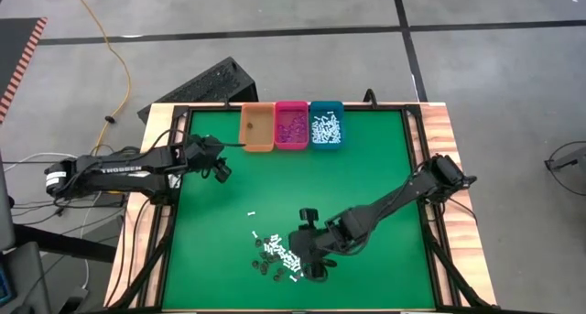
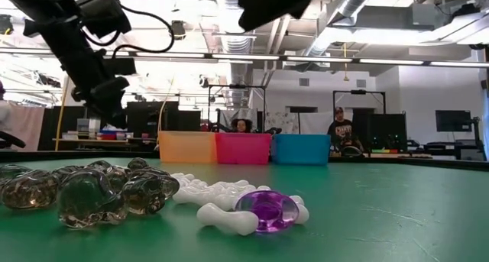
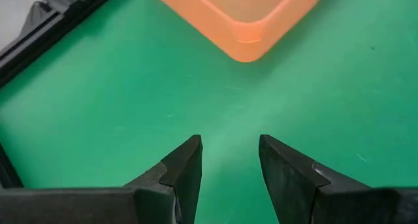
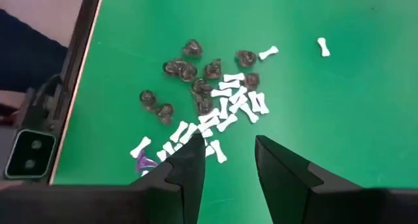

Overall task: Sort Halloween decoration
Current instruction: Put the violet witch hat toy into the red bin

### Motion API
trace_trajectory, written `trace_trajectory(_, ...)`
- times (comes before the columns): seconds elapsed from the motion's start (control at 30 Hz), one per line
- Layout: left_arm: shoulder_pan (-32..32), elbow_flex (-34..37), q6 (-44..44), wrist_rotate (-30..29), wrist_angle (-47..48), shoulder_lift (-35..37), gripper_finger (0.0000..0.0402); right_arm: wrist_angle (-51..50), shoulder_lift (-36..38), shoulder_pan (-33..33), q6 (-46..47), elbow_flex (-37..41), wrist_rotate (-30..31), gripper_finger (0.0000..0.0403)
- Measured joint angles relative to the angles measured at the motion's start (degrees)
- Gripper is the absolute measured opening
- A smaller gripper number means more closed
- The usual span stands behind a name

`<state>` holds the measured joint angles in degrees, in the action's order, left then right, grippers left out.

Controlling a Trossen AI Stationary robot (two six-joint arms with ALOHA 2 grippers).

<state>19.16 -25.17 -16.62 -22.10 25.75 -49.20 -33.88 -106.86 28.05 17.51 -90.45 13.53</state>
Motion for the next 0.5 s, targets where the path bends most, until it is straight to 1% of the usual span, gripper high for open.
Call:
trace_trajectory(0.1, -0.02, 0.0, 1.99, 1.67, -1.16, -0.49, 0.0144, 0.71, -0.29, 2.63, 3.94, 0.02, 2.23, 0.0163)
trace_trajectory(0.23, -0.03, 0.0, 2.47, 4.85, -3.48, -0.43, 0.0144, 1.04, -0.29, 5.65, 10.19, 0.02, 2.61, 0.0163)
trace_trajectory(0.33, -0.04, 0.0, 2.41, 6.03, -4.51, -0.38, 0.0144, 2.03, -0.34, 6.65, 14.24, 0.02, 3.88, 0.0163)
trace_trajectory(0.43, -0.04, 0.0, 0.56, 6.95, -5.47, -0.4, 0.0144, 3.58, -0.38, 7.15, 16.45, 0.02, 4.03, 0.0163)
trace_trajectory(0.5, -0.1, 0.0, -0.99, 8.6, -6.7, -0.37, 0.0144, 5.22, -1.84, 7.41, 16.97, -0.04, 4.5, 0.0164)
